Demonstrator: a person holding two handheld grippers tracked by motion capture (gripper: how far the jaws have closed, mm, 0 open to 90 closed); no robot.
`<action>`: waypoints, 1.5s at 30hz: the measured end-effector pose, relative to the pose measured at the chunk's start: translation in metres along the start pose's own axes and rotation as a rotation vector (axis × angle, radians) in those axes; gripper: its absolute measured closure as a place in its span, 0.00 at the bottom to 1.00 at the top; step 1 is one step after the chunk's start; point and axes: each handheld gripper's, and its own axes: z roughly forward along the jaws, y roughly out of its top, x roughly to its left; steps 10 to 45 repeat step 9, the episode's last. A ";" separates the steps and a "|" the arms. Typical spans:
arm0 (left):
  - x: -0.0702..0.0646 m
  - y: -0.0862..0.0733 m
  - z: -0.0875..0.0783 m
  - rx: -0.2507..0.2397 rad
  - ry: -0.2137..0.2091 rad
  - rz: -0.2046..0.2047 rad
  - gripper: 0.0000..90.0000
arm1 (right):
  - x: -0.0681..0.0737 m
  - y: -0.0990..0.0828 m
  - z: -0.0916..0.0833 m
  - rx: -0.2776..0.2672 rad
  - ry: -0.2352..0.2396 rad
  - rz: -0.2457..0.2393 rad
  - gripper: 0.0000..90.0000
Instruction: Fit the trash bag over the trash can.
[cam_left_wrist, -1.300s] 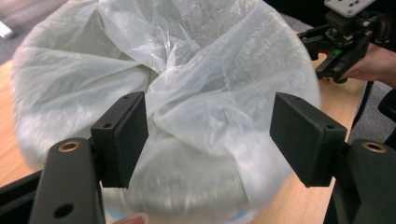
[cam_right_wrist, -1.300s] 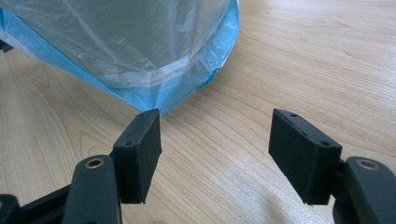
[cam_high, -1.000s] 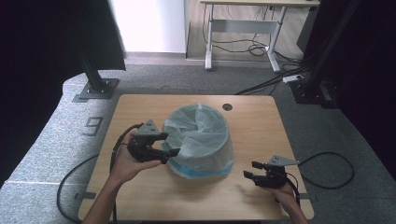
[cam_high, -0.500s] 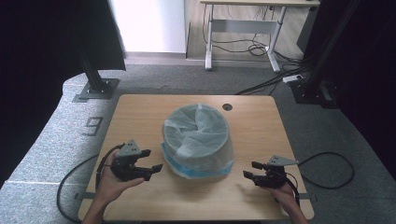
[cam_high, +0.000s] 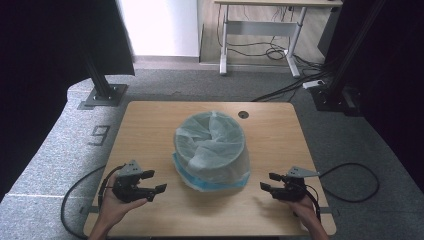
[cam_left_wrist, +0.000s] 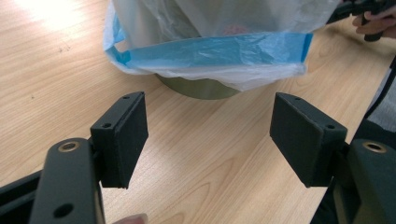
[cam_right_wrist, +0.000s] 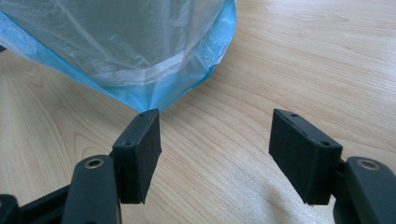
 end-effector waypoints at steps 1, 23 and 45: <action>0.002 -0.001 0.000 -0.004 0.003 -0.009 0.31 | 0.000 -0.001 0.001 0.005 -0.003 -0.003 0.37; 0.007 -0.003 0.007 0.011 0.017 -0.018 0.31 | 0.000 -0.001 0.001 0.009 -0.007 -0.008 0.36; 0.007 -0.003 0.007 0.011 0.017 -0.018 0.31 | 0.000 -0.001 0.001 0.009 -0.007 -0.008 0.36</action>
